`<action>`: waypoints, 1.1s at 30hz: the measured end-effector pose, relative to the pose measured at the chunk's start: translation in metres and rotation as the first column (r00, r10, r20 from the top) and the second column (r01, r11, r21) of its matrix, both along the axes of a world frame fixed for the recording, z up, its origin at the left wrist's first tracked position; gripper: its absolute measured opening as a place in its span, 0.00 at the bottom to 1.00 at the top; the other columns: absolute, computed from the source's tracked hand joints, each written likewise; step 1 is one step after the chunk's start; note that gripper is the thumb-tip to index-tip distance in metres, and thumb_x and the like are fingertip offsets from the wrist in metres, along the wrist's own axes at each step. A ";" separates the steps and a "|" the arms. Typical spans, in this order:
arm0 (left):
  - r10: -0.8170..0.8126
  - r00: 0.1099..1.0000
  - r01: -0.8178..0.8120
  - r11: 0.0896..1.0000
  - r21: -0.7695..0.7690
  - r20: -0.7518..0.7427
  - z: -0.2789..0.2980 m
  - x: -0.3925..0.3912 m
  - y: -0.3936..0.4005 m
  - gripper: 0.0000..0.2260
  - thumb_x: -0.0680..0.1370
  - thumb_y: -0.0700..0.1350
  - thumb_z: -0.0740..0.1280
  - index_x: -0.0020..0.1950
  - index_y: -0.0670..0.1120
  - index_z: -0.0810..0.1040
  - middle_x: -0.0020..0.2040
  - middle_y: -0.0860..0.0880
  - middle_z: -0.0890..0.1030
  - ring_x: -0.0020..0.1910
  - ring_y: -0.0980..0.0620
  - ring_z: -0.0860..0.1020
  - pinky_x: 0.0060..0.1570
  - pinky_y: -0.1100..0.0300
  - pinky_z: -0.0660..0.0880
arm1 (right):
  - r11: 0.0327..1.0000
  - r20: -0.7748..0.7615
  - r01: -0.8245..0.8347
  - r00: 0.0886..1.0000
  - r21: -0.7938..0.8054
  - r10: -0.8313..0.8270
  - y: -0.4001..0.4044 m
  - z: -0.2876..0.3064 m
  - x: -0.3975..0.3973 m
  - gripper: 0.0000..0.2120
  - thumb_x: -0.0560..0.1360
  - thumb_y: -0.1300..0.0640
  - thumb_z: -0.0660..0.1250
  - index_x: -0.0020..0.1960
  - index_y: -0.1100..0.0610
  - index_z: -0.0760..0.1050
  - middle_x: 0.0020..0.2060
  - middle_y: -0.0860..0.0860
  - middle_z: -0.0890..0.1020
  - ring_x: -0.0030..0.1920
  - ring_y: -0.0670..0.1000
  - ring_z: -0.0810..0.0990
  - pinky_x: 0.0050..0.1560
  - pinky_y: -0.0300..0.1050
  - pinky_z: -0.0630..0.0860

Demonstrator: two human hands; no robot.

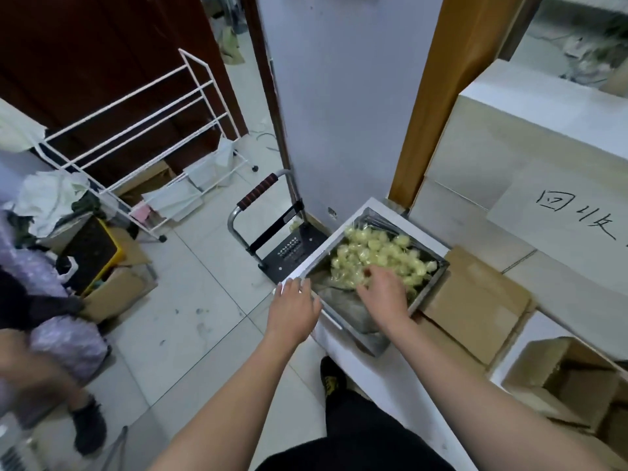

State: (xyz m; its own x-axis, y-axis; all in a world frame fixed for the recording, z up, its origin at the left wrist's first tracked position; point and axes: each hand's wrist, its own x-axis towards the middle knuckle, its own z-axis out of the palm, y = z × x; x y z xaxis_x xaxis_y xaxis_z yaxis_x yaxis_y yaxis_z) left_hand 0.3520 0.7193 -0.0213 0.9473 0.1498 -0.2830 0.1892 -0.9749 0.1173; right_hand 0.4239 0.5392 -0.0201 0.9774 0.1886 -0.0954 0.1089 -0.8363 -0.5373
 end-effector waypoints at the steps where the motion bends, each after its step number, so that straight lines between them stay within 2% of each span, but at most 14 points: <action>1: 0.008 1.000 -0.008 1.000 -0.001 -0.001 0.001 0.012 0.005 0.20 0.84 0.51 0.51 0.71 0.43 0.68 0.68 0.44 0.73 0.70 0.45 0.67 0.72 0.50 0.61 | 0.998 0.035 -0.034 0.999 -0.060 0.036 0.007 -0.002 0.013 0.15 0.77 0.51 0.70 0.61 0.56 0.77 0.53 0.51 0.81 0.56 0.52 0.77 0.62 0.50 0.74; 4: 0.024 0.999 -0.025 1.000 -0.015 -0.026 0.001 0.038 0.013 0.20 0.84 0.51 0.51 0.72 0.44 0.67 0.69 0.44 0.72 0.70 0.45 0.67 0.73 0.50 0.60 | 0.946 0.044 -0.180 0.979 -0.269 0.199 0.027 -0.007 0.048 0.15 0.77 0.56 0.69 0.62 0.56 0.75 0.56 0.51 0.81 0.60 0.54 0.75 0.68 0.52 0.69; 6: 0.028 0.999 -0.029 0.999 -0.025 -0.043 -0.004 0.049 0.018 0.20 0.84 0.52 0.52 0.72 0.44 0.67 0.70 0.44 0.72 0.70 0.45 0.67 0.73 0.50 0.60 | 0.863 -0.025 -0.296 0.949 -0.410 0.314 0.040 -0.014 0.066 0.21 0.73 0.62 0.70 0.65 0.57 0.71 0.56 0.54 0.82 0.62 0.56 0.74 0.70 0.54 0.65; 8: 0.029 0.998 -0.030 0.999 -0.027 -0.053 -0.011 0.060 0.022 0.20 0.84 0.52 0.52 0.72 0.44 0.67 0.70 0.44 0.71 0.69 0.45 0.68 0.72 0.50 0.61 | 0.757 -0.105 -0.372 0.920 -0.537 0.377 0.049 -0.022 0.079 0.29 0.68 0.64 0.72 0.67 0.60 0.68 0.54 0.56 0.83 0.62 0.59 0.73 0.69 0.56 0.63; 9: 0.033 0.998 -0.034 0.999 -0.027 -0.058 -0.014 0.065 0.025 0.20 0.84 0.52 0.52 0.72 0.44 0.67 0.70 0.44 0.71 0.69 0.45 0.68 0.72 0.51 0.61 | 0.703 -0.134 -0.394 0.908 -0.593 0.396 0.053 -0.026 0.084 0.28 0.68 0.63 0.72 0.66 0.61 0.69 0.54 0.56 0.83 0.62 0.59 0.73 0.69 0.56 0.63; 11: 0.051 0.997 -0.053 0.998 -0.041 -0.060 -0.019 0.071 0.030 0.19 0.84 0.52 0.53 0.71 0.44 0.68 0.70 0.43 0.72 0.68 0.44 0.69 0.70 0.52 0.63 | 0.616 -0.169 -0.423 0.888 -0.665 0.427 0.056 -0.031 0.090 0.21 0.70 0.60 0.71 0.63 0.59 0.74 0.55 0.56 0.82 0.61 0.58 0.72 0.67 0.56 0.63; 13: 0.063 0.996 -0.067 0.996 -0.058 -0.069 -0.023 0.074 0.033 0.19 0.84 0.51 0.54 0.71 0.43 0.69 0.70 0.43 0.72 0.68 0.43 0.69 0.69 0.53 0.62 | 0.564 -0.213 -0.446 0.877 -0.695 0.431 0.059 -0.034 0.092 0.15 0.71 0.58 0.70 0.58 0.57 0.77 0.55 0.55 0.80 0.60 0.58 0.72 0.67 0.57 0.63; 16: 0.068 0.995 -0.073 0.995 -0.066 -0.078 -0.024 0.076 0.036 0.20 0.84 0.52 0.54 0.71 0.43 0.69 0.69 0.44 0.72 0.66 0.43 0.69 0.68 0.53 0.63 | 0.516 -0.275 -0.472 0.868 -0.715 0.412 0.064 -0.033 0.091 0.13 0.72 0.58 0.68 0.56 0.56 0.79 0.56 0.56 0.77 0.59 0.58 0.70 0.68 0.58 0.63; 21: 0.008 0.996 -0.012 0.999 -0.040 -0.092 -0.023 0.085 0.043 0.19 0.84 0.52 0.52 0.70 0.44 0.69 0.66 0.44 0.73 0.65 0.45 0.70 0.68 0.53 0.64 | 0.553 -0.272 -0.424 0.901 -0.718 0.338 0.078 -0.017 0.085 0.15 0.71 0.57 0.70 0.58 0.55 0.78 0.57 0.56 0.76 0.61 0.59 0.68 0.67 0.59 0.58; 25: -0.018 0.995 0.017 1.000 -0.004 -0.093 -0.019 0.087 0.050 0.20 0.84 0.54 0.52 0.72 0.45 0.69 0.67 0.46 0.74 0.67 0.46 0.70 0.69 0.52 0.64 | 0.709 -0.143 -0.352 0.930 -0.611 0.338 0.080 -0.001 0.075 0.21 0.70 0.61 0.71 0.63 0.58 0.74 0.57 0.55 0.79 0.64 0.58 0.70 0.73 0.59 0.54; 28: -0.058 0.995 0.060 0.998 0.031 -0.079 -0.015 0.081 0.055 0.22 0.84 0.55 0.51 0.73 0.46 0.67 0.69 0.46 0.73 0.68 0.46 0.69 0.69 0.51 0.64 | 0.824 -0.034 -0.249 0.962 -0.509 0.270 0.077 0.008 0.057 0.16 0.78 0.57 0.63 0.65 0.57 0.72 0.60 0.54 0.79 0.65 0.57 0.72 0.76 0.56 0.55; 31: -0.098 0.993 0.100 0.994 0.037 -0.069 -0.010 0.070 0.059 0.22 0.84 0.55 0.50 0.74 0.46 0.67 0.69 0.46 0.72 0.69 0.46 0.68 0.71 0.49 0.63 | 0.862 -0.117 -0.219 0.976 -0.458 0.185 0.071 0.013 0.036 0.23 0.83 0.49 0.55 0.74 0.58 0.66 0.71 0.56 0.72 0.71 0.57 0.69 0.75 0.54 0.58; 33: -0.134 0.990 0.136 0.990 0.031 -0.052 -0.005 0.063 0.059 0.22 0.85 0.54 0.50 0.74 0.46 0.67 0.70 0.45 0.71 0.71 0.45 0.67 0.73 0.48 0.61 | 0.870 -0.184 -0.212 0.972 -0.444 0.143 0.063 0.019 0.022 0.26 0.83 0.46 0.55 0.77 0.58 0.62 0.76 0.57 0.65 0.75 0.58 0.64 0.77 0.55 0.55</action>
